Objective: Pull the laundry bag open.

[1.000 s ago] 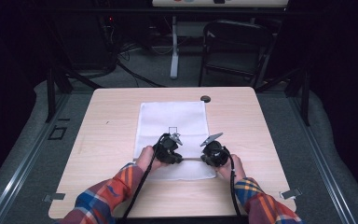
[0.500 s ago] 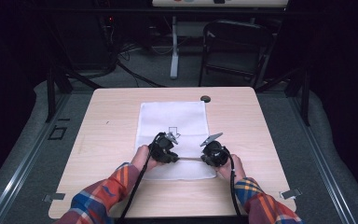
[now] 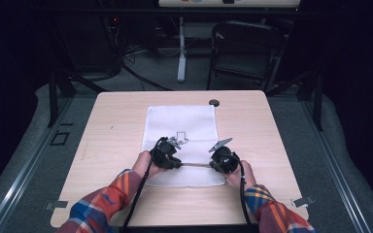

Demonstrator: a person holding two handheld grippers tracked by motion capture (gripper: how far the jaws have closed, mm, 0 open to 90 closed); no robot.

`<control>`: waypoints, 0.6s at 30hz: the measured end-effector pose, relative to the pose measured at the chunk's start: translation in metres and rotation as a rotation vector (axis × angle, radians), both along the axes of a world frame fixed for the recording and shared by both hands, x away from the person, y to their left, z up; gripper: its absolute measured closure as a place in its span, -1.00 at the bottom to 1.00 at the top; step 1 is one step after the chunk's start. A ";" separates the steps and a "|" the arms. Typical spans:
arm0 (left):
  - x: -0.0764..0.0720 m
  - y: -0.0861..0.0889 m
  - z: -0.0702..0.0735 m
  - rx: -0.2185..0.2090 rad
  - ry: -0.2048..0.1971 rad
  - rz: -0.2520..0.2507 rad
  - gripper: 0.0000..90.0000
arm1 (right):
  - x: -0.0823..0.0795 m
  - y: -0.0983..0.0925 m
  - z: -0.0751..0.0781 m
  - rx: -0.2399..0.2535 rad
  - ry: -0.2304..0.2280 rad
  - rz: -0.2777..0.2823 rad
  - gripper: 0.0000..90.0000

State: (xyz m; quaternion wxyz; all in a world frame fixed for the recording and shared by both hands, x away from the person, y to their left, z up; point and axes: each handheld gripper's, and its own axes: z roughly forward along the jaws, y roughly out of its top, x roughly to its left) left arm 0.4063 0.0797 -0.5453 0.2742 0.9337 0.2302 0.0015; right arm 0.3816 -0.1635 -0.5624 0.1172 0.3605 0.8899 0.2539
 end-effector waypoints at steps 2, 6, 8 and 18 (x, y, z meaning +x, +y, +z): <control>0.000 0.001 0.001 -0.001 0.003 0.002 0.81 | 0.000 0.000 0.000 0.000 0.000 0.000 1.00; 0.000 0.006 0.003 0.003 -0.001 0.005 0.81 | 0.000 0.000 0.000 -0.004 -0.001 0.001 1.00; 0.000 0.008 0.003 0.004 -0.002 0.009 0.81 | 0.000 0.000 -0.001 0.011 -0.001 -0.003 1.00; -0.002 0.018 0.005 -0.013 0.003 0.043 0.81 | 0.000 0.000 0.000 0.011 0.000 -0.002 1.00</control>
